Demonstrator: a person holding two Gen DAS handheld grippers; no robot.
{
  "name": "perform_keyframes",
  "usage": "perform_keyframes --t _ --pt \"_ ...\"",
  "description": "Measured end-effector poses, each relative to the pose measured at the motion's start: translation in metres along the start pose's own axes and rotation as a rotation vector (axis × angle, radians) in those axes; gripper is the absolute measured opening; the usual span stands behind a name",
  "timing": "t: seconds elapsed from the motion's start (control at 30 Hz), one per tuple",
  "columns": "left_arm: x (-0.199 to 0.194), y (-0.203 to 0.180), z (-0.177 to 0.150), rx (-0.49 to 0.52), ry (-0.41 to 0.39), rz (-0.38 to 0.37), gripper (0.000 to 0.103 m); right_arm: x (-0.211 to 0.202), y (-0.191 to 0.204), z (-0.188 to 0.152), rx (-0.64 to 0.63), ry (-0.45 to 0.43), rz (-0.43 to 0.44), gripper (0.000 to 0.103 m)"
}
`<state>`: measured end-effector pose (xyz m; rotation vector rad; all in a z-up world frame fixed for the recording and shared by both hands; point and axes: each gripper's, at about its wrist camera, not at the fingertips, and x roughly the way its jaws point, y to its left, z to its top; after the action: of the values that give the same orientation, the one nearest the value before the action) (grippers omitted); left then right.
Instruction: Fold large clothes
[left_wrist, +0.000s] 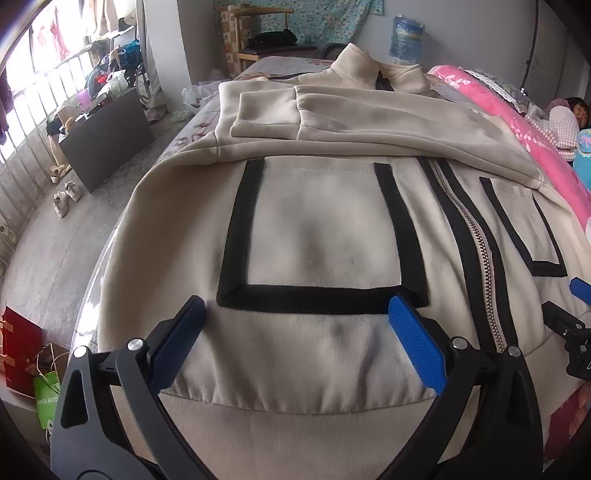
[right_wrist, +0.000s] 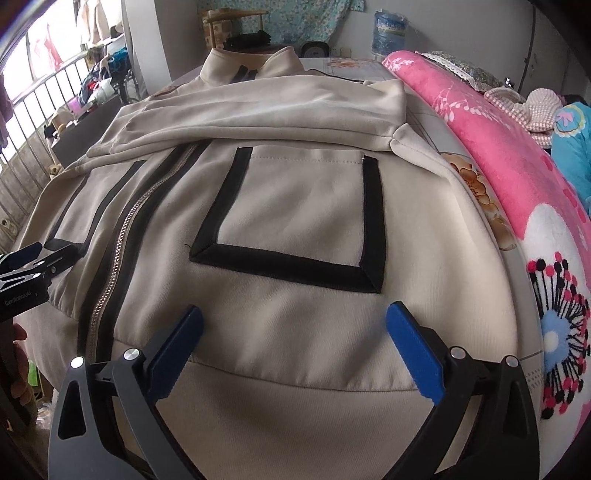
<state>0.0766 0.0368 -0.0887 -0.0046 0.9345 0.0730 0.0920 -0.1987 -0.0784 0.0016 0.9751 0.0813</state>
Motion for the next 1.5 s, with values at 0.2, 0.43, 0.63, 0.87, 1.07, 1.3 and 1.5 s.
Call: perform_keyframes --t 0.2,0.43,0.63,0.87,1.07,1.3,1.5 --pt "0.0001 -0.0002 -0.0001 0.000 -0.002 -0.001 0.096 0.0009 0.0008 0.0004 0.003 -0.003 -0.007 0.097" --pt "0.0001 -0.0012 -0.0012 -0.001 -0.011 0.003 0.096 0.0007 0.0009 -0.0009 0.004 -0.010 -0.008 0.097" --pt "-0.0013 0.0000 -0.0015 0.000 -0.004 0.002 0.096 0.0006 0.0003 -0.0013 0.004 -0.008 -0.008 0.097" --pt "-0.0014 -0.0002 -0.0017 0.000 -0.006 0.002 0.096 0.0008 0.0003 -0.0008 0.004 -0.004 -0.008 0.097" --pt "-0.0017 0.0000 -0.0015 0.000 -0.007 0.002 0.096 0.0009 -0.0004 -0.0005 0.007 -0.003 -0.010 0.097" --pt "-0.0016 -0.0003 -0.0013 0.000 -0.007 0.002 0.096 0.0010 -0.0004 0.0003 0.010 -0.001 -0.013 0.097" --pt "-0.0016 -0.0003 -0.0008 0.001 -0.008 0.001 0.096 0.0012 0.0006 -0.0001 0.015 -0.002 -0.016 0.097"
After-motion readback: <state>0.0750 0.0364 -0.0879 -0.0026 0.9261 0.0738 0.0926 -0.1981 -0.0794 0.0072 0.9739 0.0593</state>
